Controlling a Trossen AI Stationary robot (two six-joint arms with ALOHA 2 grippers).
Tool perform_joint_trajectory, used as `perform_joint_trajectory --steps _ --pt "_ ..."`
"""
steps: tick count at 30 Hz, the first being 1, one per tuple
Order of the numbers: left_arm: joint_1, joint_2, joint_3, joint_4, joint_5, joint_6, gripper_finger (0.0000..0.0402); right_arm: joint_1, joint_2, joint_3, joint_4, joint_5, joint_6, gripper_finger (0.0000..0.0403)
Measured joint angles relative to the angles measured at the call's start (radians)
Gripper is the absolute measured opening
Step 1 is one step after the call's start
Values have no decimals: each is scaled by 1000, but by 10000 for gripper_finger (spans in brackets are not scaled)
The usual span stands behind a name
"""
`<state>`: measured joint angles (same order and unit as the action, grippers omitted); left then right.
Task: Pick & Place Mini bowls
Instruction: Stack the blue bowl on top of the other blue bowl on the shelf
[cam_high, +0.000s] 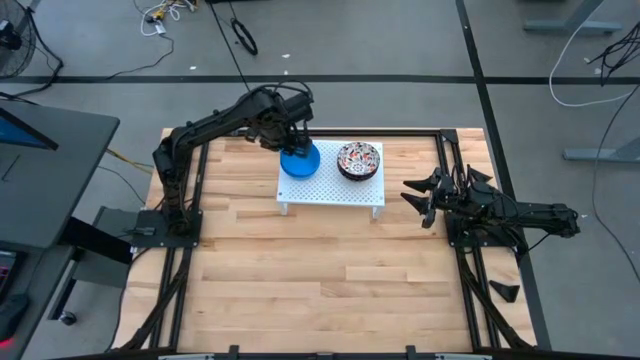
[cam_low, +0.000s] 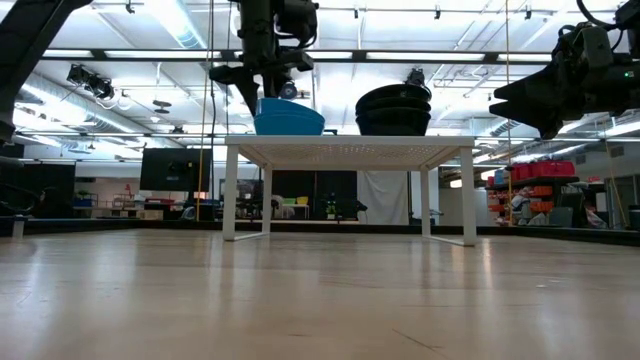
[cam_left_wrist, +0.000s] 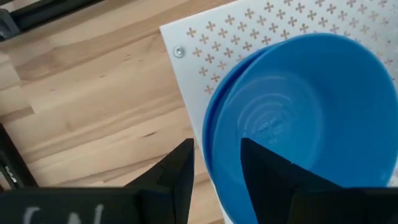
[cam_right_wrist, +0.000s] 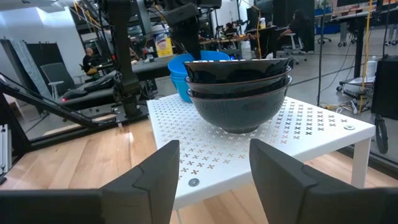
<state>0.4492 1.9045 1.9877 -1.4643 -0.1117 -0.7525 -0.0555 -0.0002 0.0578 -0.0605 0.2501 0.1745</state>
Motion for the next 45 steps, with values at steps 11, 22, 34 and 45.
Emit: perform_joint_trajectory --steps 11,22,34,45 --pt "10 0 32 -61 3 2 135 0 0 0 0 0 0 196" --pt "41 -38 32 -61 3 2 135 0 0 0 -1 0 0 196" --pt "13 -40 31 -59 -44 5 135 0 0 0 0 0 0 196" --pt "-7 -8 30 -76 -53 5 135 0 0 0 0 0 0 196"
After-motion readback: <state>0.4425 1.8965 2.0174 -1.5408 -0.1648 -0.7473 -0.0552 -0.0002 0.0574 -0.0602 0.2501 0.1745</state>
